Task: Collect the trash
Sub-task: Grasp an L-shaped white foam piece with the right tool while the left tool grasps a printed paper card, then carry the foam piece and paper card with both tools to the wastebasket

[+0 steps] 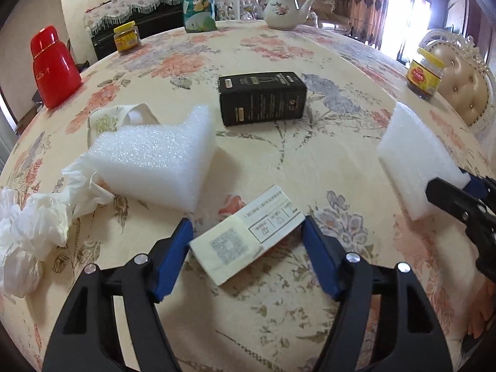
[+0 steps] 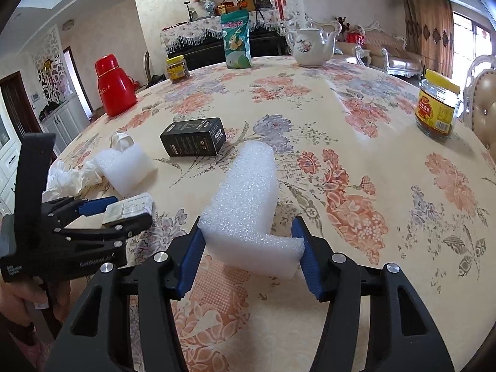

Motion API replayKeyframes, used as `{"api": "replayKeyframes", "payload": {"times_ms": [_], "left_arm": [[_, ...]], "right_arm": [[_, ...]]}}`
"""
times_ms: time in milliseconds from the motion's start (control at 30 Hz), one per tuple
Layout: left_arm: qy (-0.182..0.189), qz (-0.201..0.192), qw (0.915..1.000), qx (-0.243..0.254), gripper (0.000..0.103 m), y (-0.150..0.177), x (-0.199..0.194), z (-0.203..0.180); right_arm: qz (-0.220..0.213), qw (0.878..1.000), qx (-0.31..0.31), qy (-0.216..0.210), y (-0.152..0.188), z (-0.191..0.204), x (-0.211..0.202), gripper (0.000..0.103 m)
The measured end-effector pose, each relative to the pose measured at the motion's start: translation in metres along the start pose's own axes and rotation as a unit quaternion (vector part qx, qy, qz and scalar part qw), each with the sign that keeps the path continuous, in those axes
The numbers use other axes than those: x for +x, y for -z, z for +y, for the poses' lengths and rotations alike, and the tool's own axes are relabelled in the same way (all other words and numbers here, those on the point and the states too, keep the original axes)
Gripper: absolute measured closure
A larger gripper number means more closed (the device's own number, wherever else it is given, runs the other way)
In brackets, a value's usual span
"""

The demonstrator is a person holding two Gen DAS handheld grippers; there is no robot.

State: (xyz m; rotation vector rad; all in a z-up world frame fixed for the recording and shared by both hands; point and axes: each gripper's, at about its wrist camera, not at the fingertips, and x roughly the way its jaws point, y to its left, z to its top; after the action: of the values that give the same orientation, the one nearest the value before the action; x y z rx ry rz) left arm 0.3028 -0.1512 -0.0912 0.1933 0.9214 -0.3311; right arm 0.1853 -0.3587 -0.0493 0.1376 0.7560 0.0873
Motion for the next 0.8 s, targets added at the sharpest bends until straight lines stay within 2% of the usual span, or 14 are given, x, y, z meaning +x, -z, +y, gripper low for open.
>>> {"api": "replayKeyframes", "payload": {"times_ms": [167,433,600,800], "left_arm": [[0.004,-0.006,0.9999,0.014,0.034,0.011,-0.009,-0.007],[-0.013,-0.042,0.9990,-0.006,0.034,0.028,-0.050,0.000],[-0.026,-0.067,0.9965,-0.043,0.034,0.053,-0.077,0.014],[-0.039,-0.114,0.9883,-0.093,0.034,0.082,-0.114,0.028]], "right_arm": [[-0.003,1.000,0.000,-0.002,0.000,-0.001,-0.001,0.049],[-0.012,1.000,-0.003,-0.004,0.000,0.000,-0.005,0.049],[-0.016,1.000,-0.014,-0.006,0.001,0.004,-0.007,0.049],[-0.027,0.999,-0.043,-0.003,0.004,0.017,-0.012,0.049]]}}
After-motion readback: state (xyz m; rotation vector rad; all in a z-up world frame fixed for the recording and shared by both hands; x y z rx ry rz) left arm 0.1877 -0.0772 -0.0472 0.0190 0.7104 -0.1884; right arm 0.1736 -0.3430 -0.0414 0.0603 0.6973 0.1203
